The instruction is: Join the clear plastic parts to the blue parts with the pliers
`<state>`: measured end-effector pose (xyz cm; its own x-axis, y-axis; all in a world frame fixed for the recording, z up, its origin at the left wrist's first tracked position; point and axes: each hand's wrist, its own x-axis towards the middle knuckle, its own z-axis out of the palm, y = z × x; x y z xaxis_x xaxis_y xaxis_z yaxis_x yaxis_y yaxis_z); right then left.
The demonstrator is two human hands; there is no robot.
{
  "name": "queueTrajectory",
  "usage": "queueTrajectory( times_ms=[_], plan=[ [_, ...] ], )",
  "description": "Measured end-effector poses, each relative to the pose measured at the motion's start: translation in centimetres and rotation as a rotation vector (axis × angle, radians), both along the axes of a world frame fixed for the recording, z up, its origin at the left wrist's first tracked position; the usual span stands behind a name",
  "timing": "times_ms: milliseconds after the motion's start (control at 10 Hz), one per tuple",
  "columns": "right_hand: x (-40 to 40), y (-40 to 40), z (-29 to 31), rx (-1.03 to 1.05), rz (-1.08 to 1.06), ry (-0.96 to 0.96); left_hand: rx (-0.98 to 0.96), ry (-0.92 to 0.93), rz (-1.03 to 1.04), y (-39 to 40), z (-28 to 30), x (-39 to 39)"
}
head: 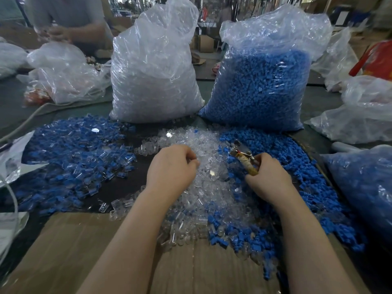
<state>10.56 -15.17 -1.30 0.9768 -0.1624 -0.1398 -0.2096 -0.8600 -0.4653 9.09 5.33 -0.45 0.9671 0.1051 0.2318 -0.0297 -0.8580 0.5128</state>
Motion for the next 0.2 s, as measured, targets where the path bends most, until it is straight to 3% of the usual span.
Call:
queueTrajectory(
  times_ms=[100,200],
  plan=[
    [0.2,-0.4,-0.1,0.070,-0.007,0.108,-0.013,0.004,-0.078,-1.6,0.4,-0.3],
    [0.2,-0.5,0.0,-0.013,0.007,0.126,0.005,-0.013,-0.137,-2.6,1.5,-1.0]
  ],
)
